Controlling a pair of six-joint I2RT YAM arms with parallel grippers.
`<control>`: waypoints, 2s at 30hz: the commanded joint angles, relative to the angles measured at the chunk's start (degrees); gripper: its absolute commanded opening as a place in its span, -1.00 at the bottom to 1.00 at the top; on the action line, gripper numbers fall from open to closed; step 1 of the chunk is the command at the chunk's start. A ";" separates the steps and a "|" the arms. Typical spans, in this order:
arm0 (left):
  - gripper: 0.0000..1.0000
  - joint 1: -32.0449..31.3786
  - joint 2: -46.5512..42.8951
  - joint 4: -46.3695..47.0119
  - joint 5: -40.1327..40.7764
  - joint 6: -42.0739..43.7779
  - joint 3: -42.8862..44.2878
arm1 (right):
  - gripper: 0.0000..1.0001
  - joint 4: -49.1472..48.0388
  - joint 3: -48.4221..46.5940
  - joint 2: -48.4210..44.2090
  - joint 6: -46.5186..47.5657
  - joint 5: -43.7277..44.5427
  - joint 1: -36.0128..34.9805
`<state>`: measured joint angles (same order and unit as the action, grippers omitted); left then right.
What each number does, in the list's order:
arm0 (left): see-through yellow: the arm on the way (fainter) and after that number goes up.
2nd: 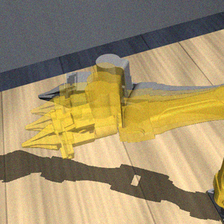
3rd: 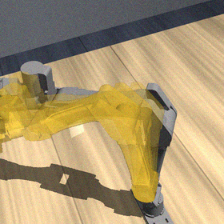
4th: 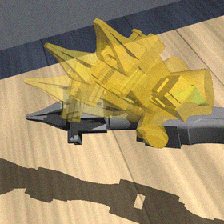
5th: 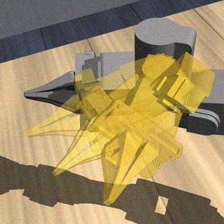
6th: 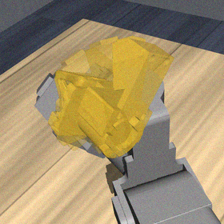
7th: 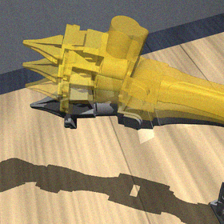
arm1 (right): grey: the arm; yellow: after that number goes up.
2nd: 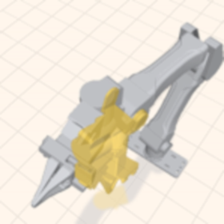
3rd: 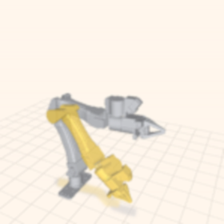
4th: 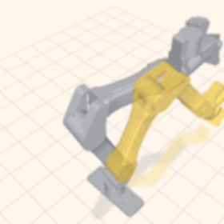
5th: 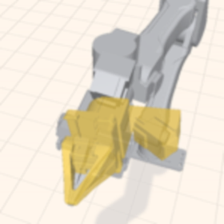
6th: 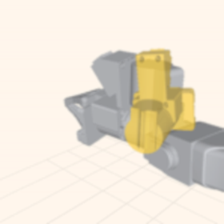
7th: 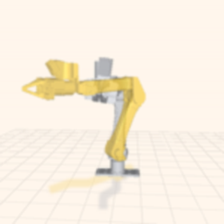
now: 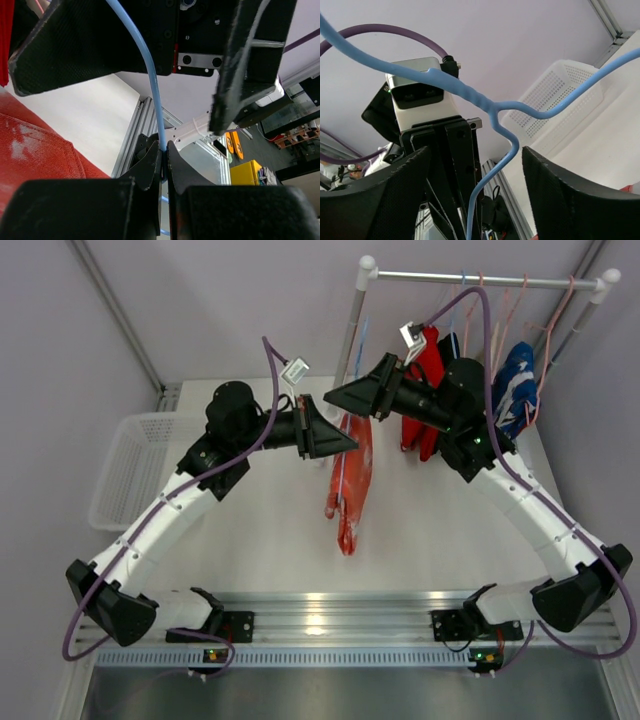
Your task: Remove the trousers from the hanger
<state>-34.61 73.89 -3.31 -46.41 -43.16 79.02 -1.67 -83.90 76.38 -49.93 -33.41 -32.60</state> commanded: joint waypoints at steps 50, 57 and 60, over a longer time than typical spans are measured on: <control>0.98 -0.63 -16.65 -7.33 34.69 32.21 -10.24 | -1.00 1.40 -9.26 2.02 -6.41 2.82 -2.47; 0.98 -0.72 -32.39 -10.40 39.22 45.00 -28.11 | -1.00 1.58 -9.97 1.76 -6.76 3.26 -2.64; 0.98 -0.72 -35.74 -7.96 37.01 45.53 -32.51 | -1.00 2.98 -10.23 2.02 -6.50 3.87 -2.56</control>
<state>-35.11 39.42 -12.45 -10.00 -2.76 50.24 6.17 -89.67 80.42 -56.34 -30.33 -34.81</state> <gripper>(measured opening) 0.989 0.029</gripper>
